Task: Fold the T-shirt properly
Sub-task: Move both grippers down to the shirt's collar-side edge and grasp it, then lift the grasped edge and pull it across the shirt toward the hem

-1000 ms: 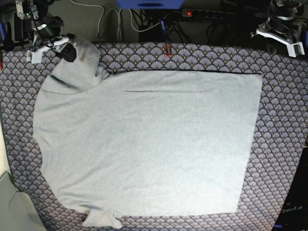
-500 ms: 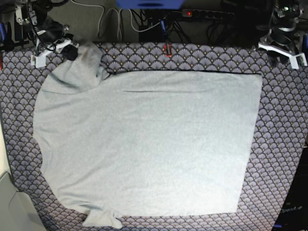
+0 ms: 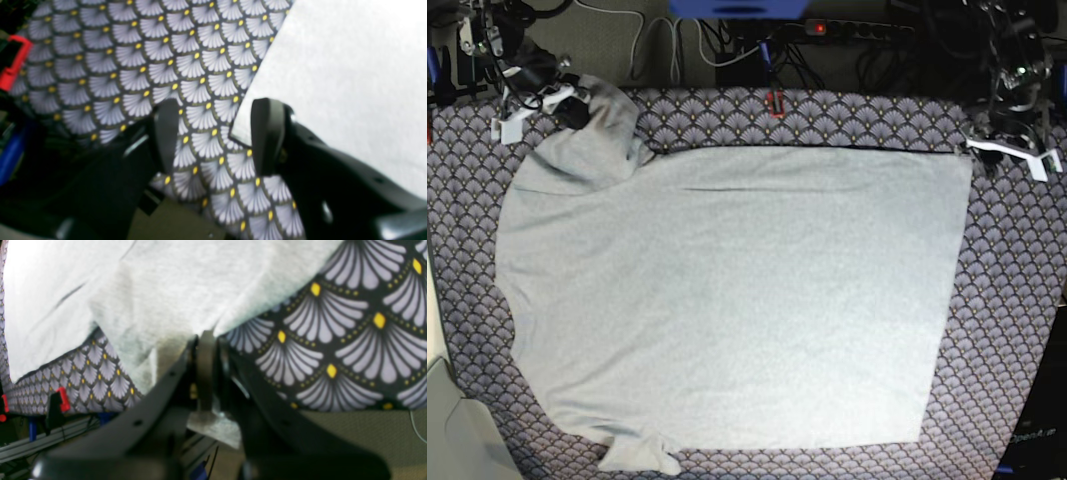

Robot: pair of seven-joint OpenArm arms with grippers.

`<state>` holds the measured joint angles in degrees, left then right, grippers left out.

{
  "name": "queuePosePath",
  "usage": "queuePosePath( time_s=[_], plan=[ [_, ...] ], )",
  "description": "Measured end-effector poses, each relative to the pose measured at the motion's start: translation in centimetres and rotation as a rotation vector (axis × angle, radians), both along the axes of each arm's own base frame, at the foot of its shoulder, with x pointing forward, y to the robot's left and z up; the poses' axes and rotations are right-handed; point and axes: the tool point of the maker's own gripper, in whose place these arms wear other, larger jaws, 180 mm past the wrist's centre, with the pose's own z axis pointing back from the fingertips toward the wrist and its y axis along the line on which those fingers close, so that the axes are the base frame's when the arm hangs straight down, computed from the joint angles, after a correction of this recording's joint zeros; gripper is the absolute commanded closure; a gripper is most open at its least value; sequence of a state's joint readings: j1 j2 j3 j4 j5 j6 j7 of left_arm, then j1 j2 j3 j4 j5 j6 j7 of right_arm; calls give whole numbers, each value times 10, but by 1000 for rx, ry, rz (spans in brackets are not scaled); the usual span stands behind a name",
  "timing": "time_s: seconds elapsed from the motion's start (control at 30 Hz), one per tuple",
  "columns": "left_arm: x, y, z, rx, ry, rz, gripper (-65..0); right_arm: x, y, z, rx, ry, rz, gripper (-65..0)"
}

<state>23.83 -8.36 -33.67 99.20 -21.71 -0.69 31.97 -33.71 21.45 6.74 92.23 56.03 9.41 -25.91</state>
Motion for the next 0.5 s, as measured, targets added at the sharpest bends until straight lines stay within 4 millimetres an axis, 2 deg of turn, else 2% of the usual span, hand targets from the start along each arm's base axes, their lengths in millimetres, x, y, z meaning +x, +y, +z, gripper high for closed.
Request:
queuePosePath(
  time_s=[0.17, 0.3, 0.5],
  plan=[
    [11, 2, -15, -39, 2, 28, -340, 0, 0, 0, -1, 0, 1, 0],
    [17, -16, -37, -93, 38, -36, -340, 0, -1, 0, -1, 0, 1, 0],
    [16, -28, -48, -117, 46, -36, -340, 0, 0, 0, 2, 2, 2, 0]
  ],
)
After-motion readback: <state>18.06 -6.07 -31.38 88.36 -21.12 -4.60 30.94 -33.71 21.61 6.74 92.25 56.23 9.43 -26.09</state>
